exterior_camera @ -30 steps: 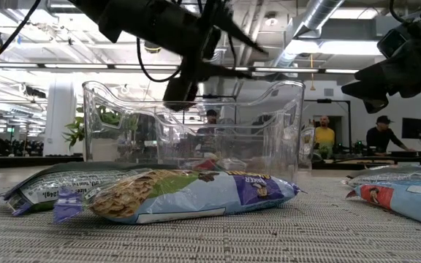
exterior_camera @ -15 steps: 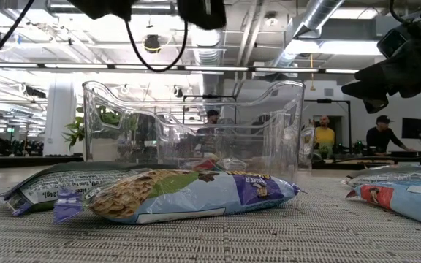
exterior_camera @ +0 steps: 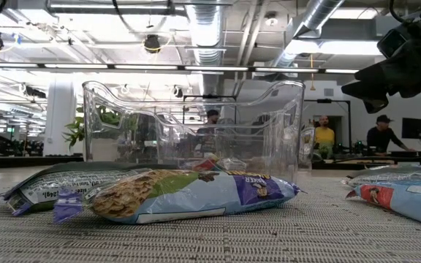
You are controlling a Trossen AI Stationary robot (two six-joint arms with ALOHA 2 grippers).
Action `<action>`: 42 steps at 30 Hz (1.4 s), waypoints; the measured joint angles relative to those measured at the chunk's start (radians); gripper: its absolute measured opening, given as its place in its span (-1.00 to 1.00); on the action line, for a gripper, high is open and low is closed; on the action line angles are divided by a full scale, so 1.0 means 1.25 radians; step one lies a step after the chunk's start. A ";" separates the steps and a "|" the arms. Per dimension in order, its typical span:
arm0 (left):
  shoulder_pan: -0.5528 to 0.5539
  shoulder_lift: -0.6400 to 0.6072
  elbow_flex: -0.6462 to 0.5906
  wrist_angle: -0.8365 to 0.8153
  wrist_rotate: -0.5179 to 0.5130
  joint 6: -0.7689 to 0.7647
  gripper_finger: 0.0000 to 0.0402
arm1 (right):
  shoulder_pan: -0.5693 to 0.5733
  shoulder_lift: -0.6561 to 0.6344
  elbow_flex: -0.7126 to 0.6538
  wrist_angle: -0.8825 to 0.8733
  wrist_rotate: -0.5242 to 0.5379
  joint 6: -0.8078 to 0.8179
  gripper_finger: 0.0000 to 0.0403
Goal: Pick and place Granola Bars by type
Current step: Put the top blue granola bar into the middle transparent bin
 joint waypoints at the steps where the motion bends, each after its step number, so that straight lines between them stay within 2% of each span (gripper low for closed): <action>1: -0.014 -0.022 0.020 -0.086 -0.033 0.031 -0.33 | 0.000 0.000 0.000 0.000 0.000 0.000 -0.09; 5: -0.064 -0.081 0.127 -0.463 -0.186 0.144 -0.33 | 0.000 0.000 0.000 0.000 0.000 0.000 -0.09; 9: -0.101 -0.083 0.247 -0.802 -0.334 0.201 -0.33 | 0.000 0.000 0.000 0.000 0.000 0.000 -0.09; 12: -0.111 -0.062 0.306 -0.956 -0.407 0.200 -0.33 | 0.000 0.000 0.000 0.000 0.000 0.000 -0.09; 14: -0.111 -0.048 0.320 -1.027 -0.422 0.189 -0.33 | 0.000 0.000 0.000 0.000 0.000 0.000 -0.09; 30: -0.100 0.000 0.321 -1.115 -0.453 0.035 -0.33 | 0.000 0.000 0.000 0.000 0.000 0.000 -0.09; 37: -0.099 0.089 0.321 -1.080 -0.419 -0.032 -0.33 | 0.000 0.000 0.000 0.000 0.000 0.000 -0.09; 42: -0.099 0.151 0.321 -1.028 -0.345 -0.020 -0.33 | 0.000 0.000 0.000 0.000 0.000 0.000 -0.09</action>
